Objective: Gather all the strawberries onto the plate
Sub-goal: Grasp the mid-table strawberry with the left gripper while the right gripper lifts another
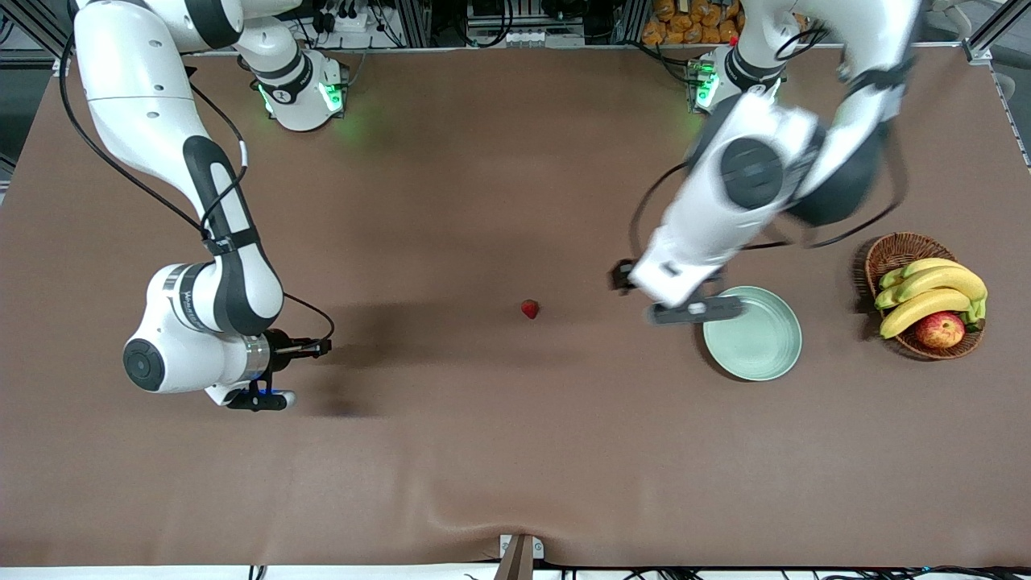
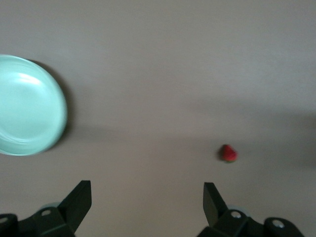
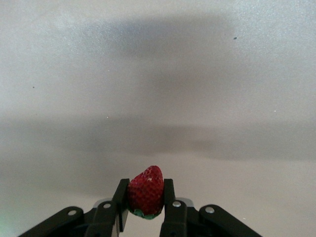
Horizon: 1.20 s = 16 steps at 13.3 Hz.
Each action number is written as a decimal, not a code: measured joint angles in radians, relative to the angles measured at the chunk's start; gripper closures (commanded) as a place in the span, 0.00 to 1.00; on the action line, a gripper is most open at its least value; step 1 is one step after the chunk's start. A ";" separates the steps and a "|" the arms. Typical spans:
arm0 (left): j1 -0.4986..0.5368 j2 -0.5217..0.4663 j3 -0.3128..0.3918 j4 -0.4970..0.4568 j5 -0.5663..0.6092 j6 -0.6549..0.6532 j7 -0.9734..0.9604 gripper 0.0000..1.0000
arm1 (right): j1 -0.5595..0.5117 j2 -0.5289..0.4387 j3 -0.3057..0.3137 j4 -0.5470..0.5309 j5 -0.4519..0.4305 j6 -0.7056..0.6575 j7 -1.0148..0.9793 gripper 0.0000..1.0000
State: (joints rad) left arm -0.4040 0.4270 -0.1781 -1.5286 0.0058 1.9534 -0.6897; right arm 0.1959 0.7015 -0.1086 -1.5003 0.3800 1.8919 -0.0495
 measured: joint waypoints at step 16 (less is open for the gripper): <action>-0.200 0.391 0.011 0.035 0.050 0.414 -0.295 0.32 | 0.015 0.018 0.005 -0.025 0.109 -0.011 0.000 1.00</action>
State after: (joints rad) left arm -0.6042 0.8184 -0.1676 -1.4936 0.0559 2.3670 -0.9845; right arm 0.2112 0.7191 -0.1034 -1.5255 0.4886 1.8811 -0.0492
